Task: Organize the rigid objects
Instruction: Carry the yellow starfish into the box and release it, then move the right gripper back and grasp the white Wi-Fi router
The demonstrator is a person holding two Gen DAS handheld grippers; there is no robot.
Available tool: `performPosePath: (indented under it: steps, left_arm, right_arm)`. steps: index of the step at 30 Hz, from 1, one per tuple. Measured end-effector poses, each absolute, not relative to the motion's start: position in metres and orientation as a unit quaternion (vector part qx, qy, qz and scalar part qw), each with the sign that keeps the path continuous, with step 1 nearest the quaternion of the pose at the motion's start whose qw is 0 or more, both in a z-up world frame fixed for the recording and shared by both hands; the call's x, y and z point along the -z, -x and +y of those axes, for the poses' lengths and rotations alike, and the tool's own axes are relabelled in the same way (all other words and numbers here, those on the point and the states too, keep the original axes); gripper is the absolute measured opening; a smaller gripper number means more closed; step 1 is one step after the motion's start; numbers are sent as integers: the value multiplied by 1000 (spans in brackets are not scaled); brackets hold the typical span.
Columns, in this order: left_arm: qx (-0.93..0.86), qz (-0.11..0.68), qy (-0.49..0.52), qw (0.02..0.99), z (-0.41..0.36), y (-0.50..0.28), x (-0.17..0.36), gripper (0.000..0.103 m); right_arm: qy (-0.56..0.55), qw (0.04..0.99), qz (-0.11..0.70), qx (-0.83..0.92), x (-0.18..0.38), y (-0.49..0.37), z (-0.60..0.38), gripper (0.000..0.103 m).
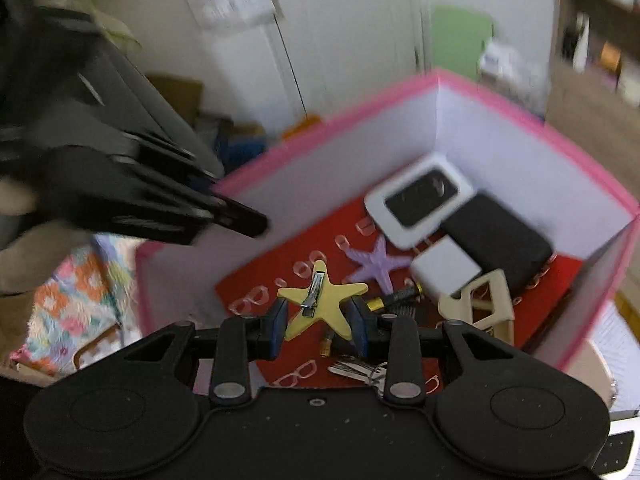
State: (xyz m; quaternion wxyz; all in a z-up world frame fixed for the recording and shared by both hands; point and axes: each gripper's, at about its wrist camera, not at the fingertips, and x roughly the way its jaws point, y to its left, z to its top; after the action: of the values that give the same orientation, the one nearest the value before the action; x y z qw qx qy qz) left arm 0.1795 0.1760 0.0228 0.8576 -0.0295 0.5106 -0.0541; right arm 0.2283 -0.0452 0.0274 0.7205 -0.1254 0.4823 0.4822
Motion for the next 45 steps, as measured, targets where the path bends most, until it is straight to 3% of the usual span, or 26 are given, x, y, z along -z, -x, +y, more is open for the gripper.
performPosePath:
  steps: [7,10,14,21,27,35,39,45]
  left_arm:
    - [57,514,29,856,176,-181,-23,11]
    - [56,515,29,855,176,-181,-23,11]
    - [59,514,32,855,176,-182,-24,11]
    - [56,515,39,855,179,-179,-23,11]
    - [55,515,27,855,173,-184,-24,11]
    - [47,516,30,855,173,-179,-23,11]
    - [44,516,33,855,172,-181,-23,11]
    - [39,518,31,854,171,-181,-23,11]
  right_arm:
    - [168,696,484,-504,-24,-231,-10,39]
    - [189,687,494,-498,-18,-233,-8,44]
    - [129,698,498,-498,-31,-246,-32,45]
    - [29,756,418,-503,-82,-239,-108,51]
    - [-26,825,381,-418,-92,-241,-183,53]
    - [12,864,391,-316,-43,-220,-255,54]
    - [-7,869,415,-271,-3,-221,-266,66]
    - [-90,871,439,-204,36,-233,-284,71]
